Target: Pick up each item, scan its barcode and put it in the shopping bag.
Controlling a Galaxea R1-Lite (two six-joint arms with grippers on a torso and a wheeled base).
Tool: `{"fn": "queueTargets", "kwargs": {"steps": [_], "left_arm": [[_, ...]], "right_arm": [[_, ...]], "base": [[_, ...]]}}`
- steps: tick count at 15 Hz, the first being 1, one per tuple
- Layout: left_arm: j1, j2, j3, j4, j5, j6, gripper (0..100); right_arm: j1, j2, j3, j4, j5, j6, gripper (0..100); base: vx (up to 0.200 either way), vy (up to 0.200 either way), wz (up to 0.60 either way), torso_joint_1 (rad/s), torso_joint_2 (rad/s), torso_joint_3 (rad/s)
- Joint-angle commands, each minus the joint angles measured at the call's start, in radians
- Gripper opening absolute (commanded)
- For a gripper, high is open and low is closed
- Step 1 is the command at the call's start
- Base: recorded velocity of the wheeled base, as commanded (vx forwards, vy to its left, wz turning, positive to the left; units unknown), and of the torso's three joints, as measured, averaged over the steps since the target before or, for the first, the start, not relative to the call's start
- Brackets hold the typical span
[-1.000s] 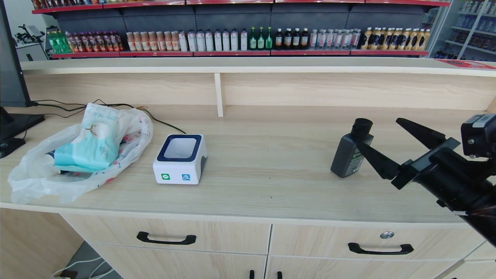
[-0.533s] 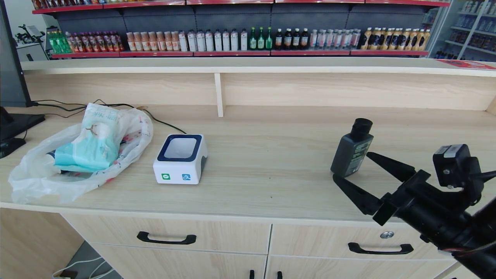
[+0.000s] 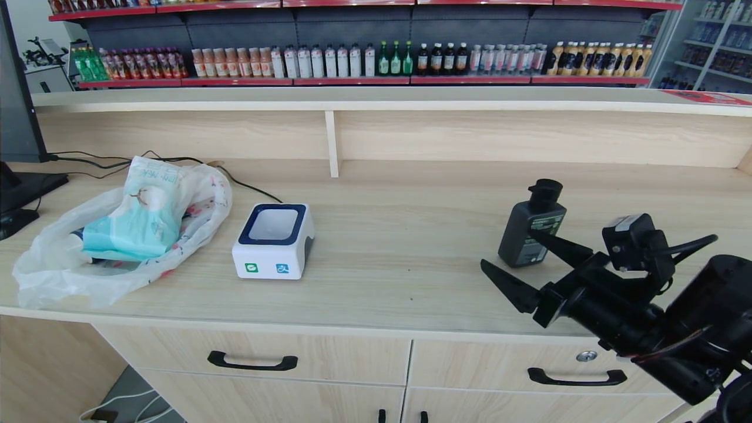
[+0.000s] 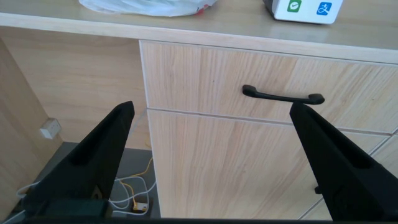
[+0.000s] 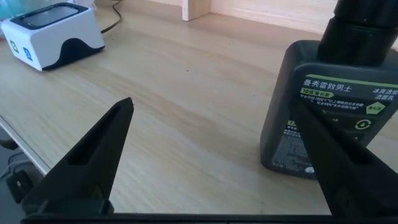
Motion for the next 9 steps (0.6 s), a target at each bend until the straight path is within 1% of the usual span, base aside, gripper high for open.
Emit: {"fn": "queueTargets", "kwargs": {"steps": [1,5,9], "left_arm": [[0.000,0.000,0.000,0.000,0.000,0.000,100],[0.000,0.000,0.000,0.000,0.000,0.000,100],[0.000,0.000,0.000,0.000,0.000,0.000,100]], "right_arm": [[-0.005,0.008,0.002,-0.001,-0.001,0.000,100],[-0.022,0.021,-0.016,-0.001,-0.001,0.003,100],[-0.013,0.034,-0.024,-0.001,0.001,0.001,100]], "base": [[0.000,0.000,0.00,0.000,0.00,0.000],[0.000,0.000,0.00,0.000,0.00,0.000],[0.000,0.000,0.00,0.000,0.00,0.000]]}}
